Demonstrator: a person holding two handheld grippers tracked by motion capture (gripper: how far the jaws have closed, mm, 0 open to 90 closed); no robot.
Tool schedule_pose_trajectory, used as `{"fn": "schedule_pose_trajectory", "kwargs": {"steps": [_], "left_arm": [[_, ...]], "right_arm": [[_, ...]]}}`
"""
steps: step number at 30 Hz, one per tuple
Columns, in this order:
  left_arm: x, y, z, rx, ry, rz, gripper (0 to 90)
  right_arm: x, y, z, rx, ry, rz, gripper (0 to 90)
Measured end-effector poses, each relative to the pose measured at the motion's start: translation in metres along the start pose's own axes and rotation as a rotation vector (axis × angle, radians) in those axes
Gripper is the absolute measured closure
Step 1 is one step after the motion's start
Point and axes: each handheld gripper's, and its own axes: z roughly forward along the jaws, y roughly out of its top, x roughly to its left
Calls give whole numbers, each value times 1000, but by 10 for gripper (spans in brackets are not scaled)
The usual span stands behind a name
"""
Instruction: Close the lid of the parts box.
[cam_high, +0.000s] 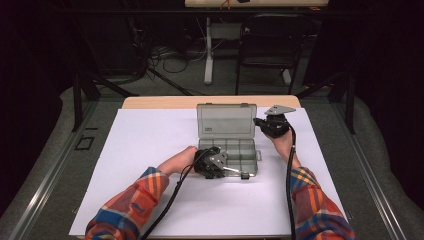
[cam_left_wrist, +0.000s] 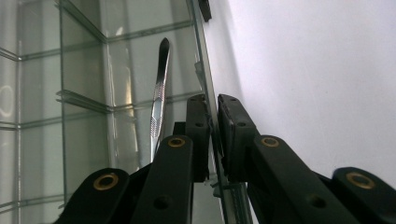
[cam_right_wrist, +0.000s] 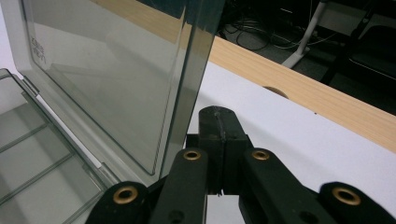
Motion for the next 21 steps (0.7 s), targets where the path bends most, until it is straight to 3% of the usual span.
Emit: {"fn": "schedule_pose_trajectory", "kwargs": {"steps": [5,7,10,12,13,14,15,16,21], "left_arm": [[0,0,3,-5,-10,3,814],[0,2,4,18,-4,15,815],[0,1,3,-15,7,13,782],[1,0,-4,-88,52,-13,567],[3,-1,-11,-131,81,-26,503],[3,-1,-14,-143,87,-36,450],[4,-2,-20,-168,146,-51,423],[6,-3,-23,-176,174,-58,353],[15,-16,-48,-247,313,-165,225]], "right_arm": [[0,0,-1,-6,6,3,900],[0,0,-2,-10,9,3,900],[0,0,-3,-16,11,3,900],[-1,0,-4,-22,13,3,900],[-1,0,-4,-20,14,3,900],[-1,-1,-4,-19,18,0,900],[-1,-1,-4,-19,19,0,900],[-2,-1,-4,-20,21,1,900],[-1,0,-5,-25,26,-7,900]]}}
